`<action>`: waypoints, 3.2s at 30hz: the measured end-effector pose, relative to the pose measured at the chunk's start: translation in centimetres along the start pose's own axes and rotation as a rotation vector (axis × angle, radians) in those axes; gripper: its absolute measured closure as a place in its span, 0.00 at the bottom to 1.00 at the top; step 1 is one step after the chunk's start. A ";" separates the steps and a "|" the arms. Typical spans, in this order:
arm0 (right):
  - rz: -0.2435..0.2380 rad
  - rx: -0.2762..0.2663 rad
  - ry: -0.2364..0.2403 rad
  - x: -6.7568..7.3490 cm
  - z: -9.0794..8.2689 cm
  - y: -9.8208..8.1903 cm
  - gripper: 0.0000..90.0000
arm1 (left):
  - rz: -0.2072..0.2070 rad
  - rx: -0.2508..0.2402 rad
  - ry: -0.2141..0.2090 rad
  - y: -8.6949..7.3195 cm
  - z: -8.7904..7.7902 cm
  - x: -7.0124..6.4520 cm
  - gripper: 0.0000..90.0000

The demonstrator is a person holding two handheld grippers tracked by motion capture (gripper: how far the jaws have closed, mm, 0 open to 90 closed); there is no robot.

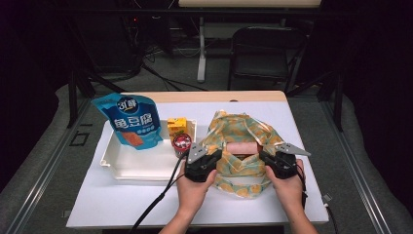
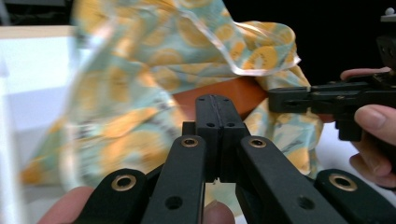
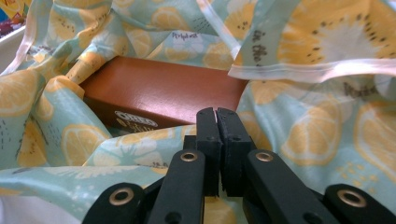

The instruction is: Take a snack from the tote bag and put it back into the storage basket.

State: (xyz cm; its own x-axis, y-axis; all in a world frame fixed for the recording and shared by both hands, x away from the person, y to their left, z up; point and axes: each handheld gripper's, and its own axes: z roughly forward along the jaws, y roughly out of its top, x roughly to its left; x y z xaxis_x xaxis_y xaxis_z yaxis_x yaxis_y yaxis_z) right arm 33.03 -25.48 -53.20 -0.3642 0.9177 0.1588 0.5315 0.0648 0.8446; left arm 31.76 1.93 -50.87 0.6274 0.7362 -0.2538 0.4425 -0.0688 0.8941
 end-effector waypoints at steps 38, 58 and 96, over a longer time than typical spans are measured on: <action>-0.088 0.070 0.066 3.3 2.9 -0.3 1.00 | 0.041 0.152 -0.014 -1.3 5.7 -1.2 1.00; 0.113 0.126 -0.171 -1.0 2.7 -0.9 1.00 | -0.013 0.324 0.168 -3.4 6.4 0.9 1.00; -0.098 -0.007 -0.029 -3.5 3.5 3.5 0.89 | 0.033 0.165 0.312 -1.0 4.1 0.7 1.00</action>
State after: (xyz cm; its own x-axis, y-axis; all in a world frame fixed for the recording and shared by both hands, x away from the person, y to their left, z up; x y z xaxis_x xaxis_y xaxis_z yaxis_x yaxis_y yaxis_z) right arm 38.84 -27.11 -52.53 -0.3918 0.9180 0.0610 0.4893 0.1518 0.8588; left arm 34.39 -0.25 -53.50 0.4282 0.9003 -0.0776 0.5388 -0.1855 0.8217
